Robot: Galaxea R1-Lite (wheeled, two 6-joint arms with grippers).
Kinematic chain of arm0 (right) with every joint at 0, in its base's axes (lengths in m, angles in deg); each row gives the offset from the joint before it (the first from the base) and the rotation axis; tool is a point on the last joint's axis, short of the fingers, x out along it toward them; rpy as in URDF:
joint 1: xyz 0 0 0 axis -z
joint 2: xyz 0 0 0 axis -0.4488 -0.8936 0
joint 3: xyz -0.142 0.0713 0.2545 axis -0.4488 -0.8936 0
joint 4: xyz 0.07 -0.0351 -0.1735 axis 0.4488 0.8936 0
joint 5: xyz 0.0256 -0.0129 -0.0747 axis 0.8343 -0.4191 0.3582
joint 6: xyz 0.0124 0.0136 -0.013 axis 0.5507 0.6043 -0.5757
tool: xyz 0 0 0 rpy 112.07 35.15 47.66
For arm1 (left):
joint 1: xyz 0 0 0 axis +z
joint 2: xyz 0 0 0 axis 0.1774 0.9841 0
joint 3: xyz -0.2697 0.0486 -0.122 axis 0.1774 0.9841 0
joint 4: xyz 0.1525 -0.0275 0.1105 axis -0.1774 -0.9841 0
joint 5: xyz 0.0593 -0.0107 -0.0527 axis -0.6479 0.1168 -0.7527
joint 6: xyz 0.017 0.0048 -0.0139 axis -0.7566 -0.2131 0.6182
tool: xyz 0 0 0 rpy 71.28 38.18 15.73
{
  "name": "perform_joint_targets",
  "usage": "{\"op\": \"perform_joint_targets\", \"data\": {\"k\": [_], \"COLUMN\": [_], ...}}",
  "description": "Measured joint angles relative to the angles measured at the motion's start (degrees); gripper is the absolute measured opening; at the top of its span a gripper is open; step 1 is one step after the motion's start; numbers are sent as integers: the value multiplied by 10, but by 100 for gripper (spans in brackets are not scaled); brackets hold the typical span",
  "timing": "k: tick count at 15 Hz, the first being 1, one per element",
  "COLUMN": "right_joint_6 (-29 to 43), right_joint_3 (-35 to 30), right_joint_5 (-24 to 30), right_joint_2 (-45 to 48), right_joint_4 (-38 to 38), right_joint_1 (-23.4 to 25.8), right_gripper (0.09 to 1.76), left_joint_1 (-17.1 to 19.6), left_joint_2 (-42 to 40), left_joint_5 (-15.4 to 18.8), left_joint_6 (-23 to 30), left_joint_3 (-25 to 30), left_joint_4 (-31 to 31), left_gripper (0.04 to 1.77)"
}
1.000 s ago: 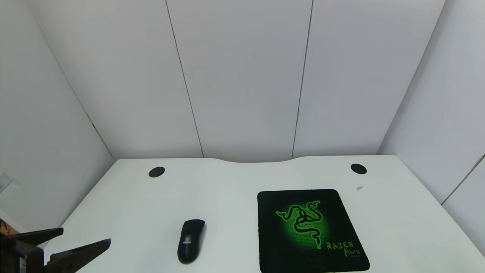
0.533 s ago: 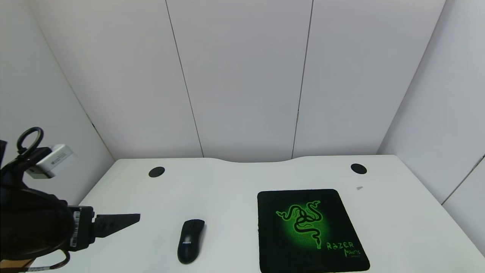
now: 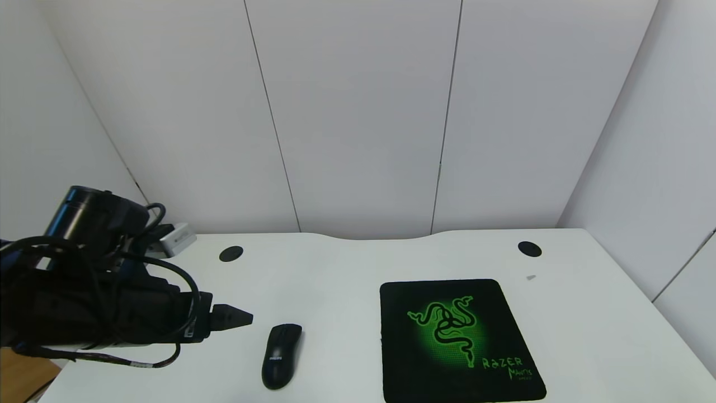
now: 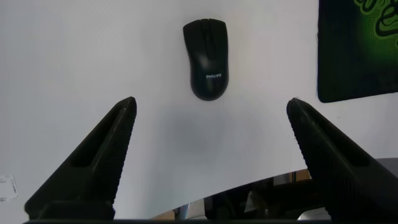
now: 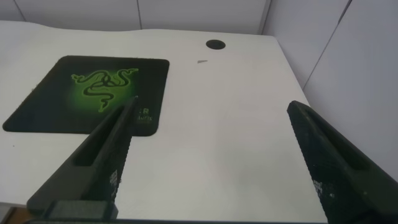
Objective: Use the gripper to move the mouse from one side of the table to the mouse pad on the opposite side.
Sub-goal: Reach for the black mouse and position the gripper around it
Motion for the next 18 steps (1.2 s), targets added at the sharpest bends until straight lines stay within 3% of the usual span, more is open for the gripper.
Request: {"op": "perform_joint_targets", "data": {"k": [8, 15, 18], "right_joint_6": [0, 0, 0], "right_joint_3": [0, 0, 0], "right_joint_5": [0, 0, 0], "right_joint_2": [0, 0, 0], "right_joint_4": [0, 0, 0], "right_joint_1": [0, 0, 0], "right_gripper": [171, 171, 171], "left_joint_1": [-57, -72, -85], "left_joint_2": [98, 165, 197], "left_joint_5": [-14, -59, -74], "left_joint_6": [45, 52, 82], "left_joint_3": [-25, -38, -44], "left_joint_4": [5, 10, 11], "left_gripper": [172, 172, 172]}}
